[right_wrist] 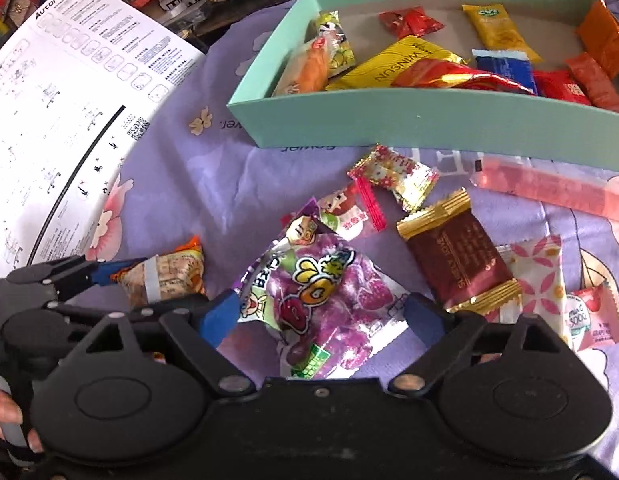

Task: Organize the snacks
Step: 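Grasp striped snack bag with left gripper while right gripper grasps purple grape bag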

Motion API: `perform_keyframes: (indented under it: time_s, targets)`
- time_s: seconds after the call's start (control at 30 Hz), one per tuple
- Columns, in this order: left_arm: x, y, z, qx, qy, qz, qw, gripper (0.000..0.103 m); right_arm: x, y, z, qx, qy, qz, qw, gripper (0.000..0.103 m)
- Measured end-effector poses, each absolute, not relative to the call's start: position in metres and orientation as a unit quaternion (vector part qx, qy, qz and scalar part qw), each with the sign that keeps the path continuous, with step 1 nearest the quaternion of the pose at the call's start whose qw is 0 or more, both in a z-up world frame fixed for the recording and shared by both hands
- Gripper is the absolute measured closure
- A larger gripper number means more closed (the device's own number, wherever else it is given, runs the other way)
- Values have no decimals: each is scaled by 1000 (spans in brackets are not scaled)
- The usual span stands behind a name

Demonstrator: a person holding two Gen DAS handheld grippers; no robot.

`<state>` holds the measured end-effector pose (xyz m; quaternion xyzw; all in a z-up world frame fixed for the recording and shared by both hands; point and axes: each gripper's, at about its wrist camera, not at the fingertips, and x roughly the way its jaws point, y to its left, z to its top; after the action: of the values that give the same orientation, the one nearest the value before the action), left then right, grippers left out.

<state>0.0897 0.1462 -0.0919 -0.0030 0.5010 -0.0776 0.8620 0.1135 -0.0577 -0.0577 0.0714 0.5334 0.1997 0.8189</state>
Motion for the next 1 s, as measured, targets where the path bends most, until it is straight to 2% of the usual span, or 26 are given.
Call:
perform_keyframes:
  time_s: [0.13,0.3,0.47,0.57,0.6,0.63,0.67,0.73,1.0]
  targets:
    - [92,150,-94,-3,508,-51,860,11,110,-49,-59,59,538,220,812,16]
    - [88,152,-92,5,514,-26,857,5,104,-42,-56,46,535,236,810,42]
    - [82,154,-91,7,524,-6,852,2,104,-49,-51,52,526,213,822,55]
    - [78,156,-89,-3,528,0,849,2,106,-61,-51,61,527,200,824,55]
    - [78,157,-89,-6,528,-2,849,7,106,-64,-52,65,529,198,823,55]
    - [77,157,-90,-12,528,-10,849,24,106,-65,-52,68,530,195,822,55]
    - [77,156,-90,-24,532,-23,846,37,105,-66,-53,69,530,193,823,54]
    - [78,151,-89,-25,529,-26,848,45,103,-68,-53,71,531,190,823,49]
    - [76,139,-88,-17,515,-41,856,48,108,-78,-51,130,531,183,817,32]
